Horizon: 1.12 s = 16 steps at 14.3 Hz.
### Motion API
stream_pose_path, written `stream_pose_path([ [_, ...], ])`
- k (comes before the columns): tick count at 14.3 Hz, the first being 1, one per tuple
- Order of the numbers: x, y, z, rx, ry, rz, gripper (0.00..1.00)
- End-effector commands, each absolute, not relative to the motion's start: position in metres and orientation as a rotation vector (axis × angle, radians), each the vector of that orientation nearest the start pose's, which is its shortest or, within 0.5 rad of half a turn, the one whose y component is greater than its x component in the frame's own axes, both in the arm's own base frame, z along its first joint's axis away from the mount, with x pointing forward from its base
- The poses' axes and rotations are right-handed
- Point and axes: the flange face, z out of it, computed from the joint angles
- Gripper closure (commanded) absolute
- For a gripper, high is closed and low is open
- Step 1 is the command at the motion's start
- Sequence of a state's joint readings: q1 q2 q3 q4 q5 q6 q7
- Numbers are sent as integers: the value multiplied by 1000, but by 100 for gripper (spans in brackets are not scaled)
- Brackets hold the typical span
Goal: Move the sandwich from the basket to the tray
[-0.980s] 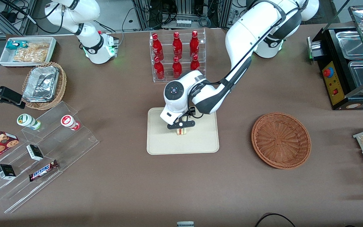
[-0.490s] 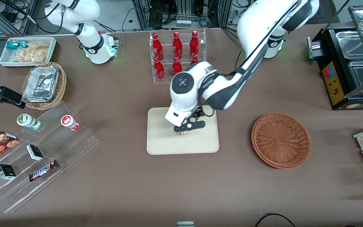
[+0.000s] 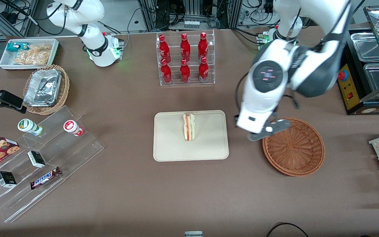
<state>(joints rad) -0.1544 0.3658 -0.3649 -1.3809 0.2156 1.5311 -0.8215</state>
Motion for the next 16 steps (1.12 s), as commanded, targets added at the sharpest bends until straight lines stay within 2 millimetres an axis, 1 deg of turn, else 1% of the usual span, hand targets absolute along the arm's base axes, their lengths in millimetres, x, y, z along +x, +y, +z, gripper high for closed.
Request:
stream_pose_path([
  [1,580,-188,535,-2944,-360,241,0],
  [2,580,-157,548,-2974,-319,283,0],
  [3,577,-131,559,-2977,-295,316,0],
  [5,568,-95,582,-2972,-310,330,0],
  [6,564,-84,596,-2971,-339,309,0],
  [8,548,-78,624,-2959,-303,321,0],
  [10,532,-76,636,-2952,-210,386,0],
  [12,537,-61,631,-2964,-222,405,0],
  [16,537,-61,631,-2963,-220,404,0],
])
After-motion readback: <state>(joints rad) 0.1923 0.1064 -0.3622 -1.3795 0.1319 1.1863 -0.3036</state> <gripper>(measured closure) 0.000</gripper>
